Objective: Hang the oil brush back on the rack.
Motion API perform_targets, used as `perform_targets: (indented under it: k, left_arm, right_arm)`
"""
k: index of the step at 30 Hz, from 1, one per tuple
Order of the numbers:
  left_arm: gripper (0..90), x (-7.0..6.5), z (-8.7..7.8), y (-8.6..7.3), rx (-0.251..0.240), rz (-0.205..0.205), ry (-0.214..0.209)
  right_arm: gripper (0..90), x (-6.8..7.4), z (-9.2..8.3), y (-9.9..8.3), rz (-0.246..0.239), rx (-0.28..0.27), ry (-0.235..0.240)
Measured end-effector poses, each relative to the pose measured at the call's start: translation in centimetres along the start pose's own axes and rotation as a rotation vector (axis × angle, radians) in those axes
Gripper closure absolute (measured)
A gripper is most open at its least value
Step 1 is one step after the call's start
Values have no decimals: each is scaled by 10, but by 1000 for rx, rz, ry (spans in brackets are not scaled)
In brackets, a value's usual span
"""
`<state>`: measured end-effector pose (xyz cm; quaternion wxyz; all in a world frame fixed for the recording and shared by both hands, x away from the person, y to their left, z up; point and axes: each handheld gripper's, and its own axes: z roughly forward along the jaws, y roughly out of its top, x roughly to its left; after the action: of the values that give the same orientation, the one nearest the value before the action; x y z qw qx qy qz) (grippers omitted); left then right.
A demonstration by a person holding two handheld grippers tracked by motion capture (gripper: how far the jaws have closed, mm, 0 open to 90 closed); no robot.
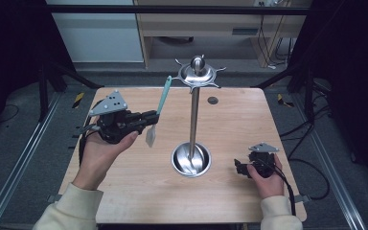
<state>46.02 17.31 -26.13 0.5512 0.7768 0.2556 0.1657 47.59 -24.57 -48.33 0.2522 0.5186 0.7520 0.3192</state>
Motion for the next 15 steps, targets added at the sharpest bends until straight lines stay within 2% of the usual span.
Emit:
perform_targets:
  k: [15]
  left_arm:
    - [817, 2, 2, 2, 16, 16, 7]
  right_arm:
    - [103, 0, 0, 0, -4, 0, 2]
